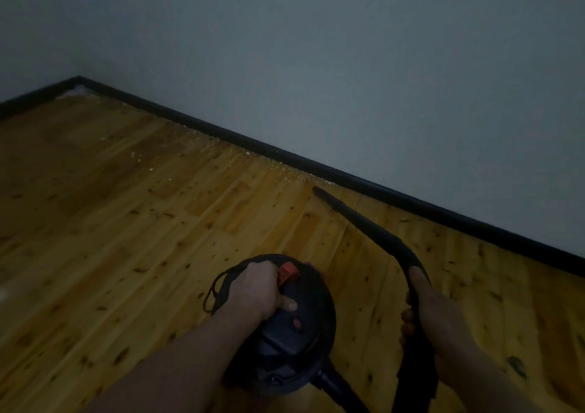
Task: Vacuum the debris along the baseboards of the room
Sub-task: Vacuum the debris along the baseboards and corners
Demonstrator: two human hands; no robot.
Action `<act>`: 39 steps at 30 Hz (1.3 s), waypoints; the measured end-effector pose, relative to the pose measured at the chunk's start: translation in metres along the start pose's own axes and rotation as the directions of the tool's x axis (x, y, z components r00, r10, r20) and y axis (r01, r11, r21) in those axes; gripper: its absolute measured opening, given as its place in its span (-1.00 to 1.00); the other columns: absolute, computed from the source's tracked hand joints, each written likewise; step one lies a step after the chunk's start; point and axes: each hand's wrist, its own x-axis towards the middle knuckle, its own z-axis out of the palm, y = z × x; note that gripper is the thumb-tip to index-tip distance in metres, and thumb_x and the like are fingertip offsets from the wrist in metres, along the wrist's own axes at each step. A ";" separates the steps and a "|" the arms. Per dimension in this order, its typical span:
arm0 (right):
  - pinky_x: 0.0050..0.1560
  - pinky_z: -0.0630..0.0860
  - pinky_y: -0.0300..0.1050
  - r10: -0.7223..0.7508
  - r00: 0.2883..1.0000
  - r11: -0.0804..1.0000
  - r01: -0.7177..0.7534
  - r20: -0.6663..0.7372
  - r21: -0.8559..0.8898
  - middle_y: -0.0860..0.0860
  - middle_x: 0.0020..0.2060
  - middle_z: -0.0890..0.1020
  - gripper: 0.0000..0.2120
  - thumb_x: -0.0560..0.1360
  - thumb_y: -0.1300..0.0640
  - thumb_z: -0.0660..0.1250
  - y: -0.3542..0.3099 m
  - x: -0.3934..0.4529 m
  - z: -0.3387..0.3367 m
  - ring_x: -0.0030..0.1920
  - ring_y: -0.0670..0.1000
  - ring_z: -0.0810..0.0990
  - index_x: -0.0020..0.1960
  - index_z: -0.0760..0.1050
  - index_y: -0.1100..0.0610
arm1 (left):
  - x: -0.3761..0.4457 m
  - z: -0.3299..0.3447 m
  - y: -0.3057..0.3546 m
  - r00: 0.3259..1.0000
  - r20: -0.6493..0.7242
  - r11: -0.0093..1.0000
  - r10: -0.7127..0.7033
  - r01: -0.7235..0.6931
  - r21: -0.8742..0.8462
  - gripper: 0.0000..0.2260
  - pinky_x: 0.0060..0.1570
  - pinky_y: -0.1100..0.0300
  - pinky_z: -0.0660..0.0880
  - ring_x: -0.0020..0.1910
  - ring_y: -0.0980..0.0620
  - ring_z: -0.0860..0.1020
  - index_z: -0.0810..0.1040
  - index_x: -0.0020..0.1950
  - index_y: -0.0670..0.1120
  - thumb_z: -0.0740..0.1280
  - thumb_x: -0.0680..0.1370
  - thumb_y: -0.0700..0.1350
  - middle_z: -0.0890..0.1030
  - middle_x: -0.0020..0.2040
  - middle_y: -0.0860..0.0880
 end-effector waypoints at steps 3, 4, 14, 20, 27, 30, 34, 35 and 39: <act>-0.36 0.39 -0.03 0.013 0.999 1.000 -0.012 -0.045 0.029 0.08 -0.47 0.42 -0.56 0.64 -0.19 0.25 -0.006 0.006 0.002 -0.45 0.09 0.39 -0.13 0.45 0.18 | 0.017 -0.011 -0.008 1.000 0.003 1.000 0.014 -0.014 -0.016 -0.54 -0.28 0.07 0.38 -0.16 -0.03 0.55 0.43 -0.18 -0.02 0.65 0.32 0.17 0.55 -0.18 0.01; -0.36 0.40 -0.03 0.017 0.998 0.999 -0.014 -0.062 0.037 0.08 -0.46 0.44 -0.56 0.64 -0.20 0.26 -0.007 0.007 0.003 -0.45 0.09 0.40 -0.11 0.46 0.19 | 0.023 -0.014 -0.010 1.000 0.003 0.999 0.024 -0.024 -0.028 -0.55 -0.28 0.07 0.38 -0.17 -0.02 0.55 0.43 -0.18 -0.02 0.65 0.32 0.16 0.56 -0.19 0.02; -0.42 0.43 -0.08 -0.017 0.992 0.999 0.023 -0.129 0.046 0.06 -0.48 0.46 -0.57 0.62 -0.20 0.32 -0.025 0.016 0.023 -0.49 0.06 0.42 -0.10 0.50 0.18 | 0.074 -0.033 -0.009 0.996 0.030 0.996 0.082 -0.081 -0.035 -0.55 -0.28 0.11 0.42 -0.17 0.00 0.59 0.55 -0.10 -0.02 0.68 0.26 0.16 0.61 -0.16 0.02; -0.39 0.47 -0.06 -0.113 0.986 0.993 0.108 -0.126 -0.046 0.05 -0.48 0.49 -0.56 0.63 -0.20 0.30 -0.039 0.030 0.048 -0.47 0.07 0.47 -0.17 0.51 0.18 | 0.095 -0.034 -0.004 0.990 0.076 0.993 0.120 -0.120 -0.007 -0.51 -0.32 0.14 0.43 -0.16 0.01 0.60 0.58 0.02 -0.04 0.66 0.29 0.18 0.63 -0.11 0.00; -0.41 0.48 -0.05 -0.126 0.979 0.992 0.124 -0.162 -0.022 0.06 -0.48 0.49 -0.55 0.62 -0.19 0.30 -0.027 0.020 0.051 -0.50 0.06 0.47 -0.15 0.53 0.20 | 0.089 -0.030 -0.007 0.987 0.012 0.982 0.159 -0.159 0.101 -0.50 -0.31 0.16 0.43 -0.15 0.03 0.58 0.52 0.05 -0.03 0.59 0.36 0.26 0.58 -0.09 0.02; -0.42 0.47 -0.07 -0.090 0.979 0.995 0.095 -0.183 0.019 0.06 -0.50 0.47 -0.55 0.63 -0.18 0.30 -0.023 0.009 0.044 -0.50 0.06 0.45 -0.16 0.51 0.20 | 0.081 -0.029 -0.005 0.984 0.011 0.976 0.178 -0.178 0.124 -0.53 -0.29 0.17 0.42 -0.12 0.03 0.55 0.47 0.06 -0.01 0.55 0.41 0.26 0.54 -0.07 0.02; -0.41 0.45 -0.05 -0.076 0.981 0.996 0.083 -0.180 0.029 0.06 -0.53 0.45 -0.53 0.63 -0.20 0.29 -0.018 0.001 0.034 -0.52 0.06 0.43 -0.20 0.48 0.19 | 0.075 -0.023 0.002 0.984 0.058 0.975 0.169 -0.176 0.138 -0.49 -0.31 0.16 0.38 -0.15 0.04 0.52 0.46 0.07 -0.02 0.54 0.40 0.29 0.52 -0.07 0.02; -0.41 0.46 -0.04 -0.084 0.981 0.996 0.090 -0.174 0.028 0.06 -0.52 0.45 -0.53 0.63 -0.20 0.29 -0.016 0.000 0.034 -0.52 0.06 0.43 -0.20 0.48 0.19 | 0.074 -0.022 0.004 0.984 0.073 0.974 0.165 -0.174 0.148 -0.47 -0.30 0.15 0.38 -0.14 0.03 0.52 0.46 0.09 -0.03 0.54 0.39 0.30 0.52 -0.06 0.01; -0.46 0.43 -0.09 -0.089 0.988 0.995 0.094 -0.125 0.038 0.04 -0.52 0.42 -0.58 0.65 -0.16 0.27 -0.011 -0.003 0.038 -0.53 0.03 0.41 -0.13 0.45 0.18 | 0.065 -0.018 0.009 0.981 0.084 0.967 0.173 -0.185 0.175 -0.48 -0.32 0.15 0.36 -0.16 0.04 0.48 0.41 0.05 -0.02 0.55 0.39 0.28 0.50 -0.06 0.01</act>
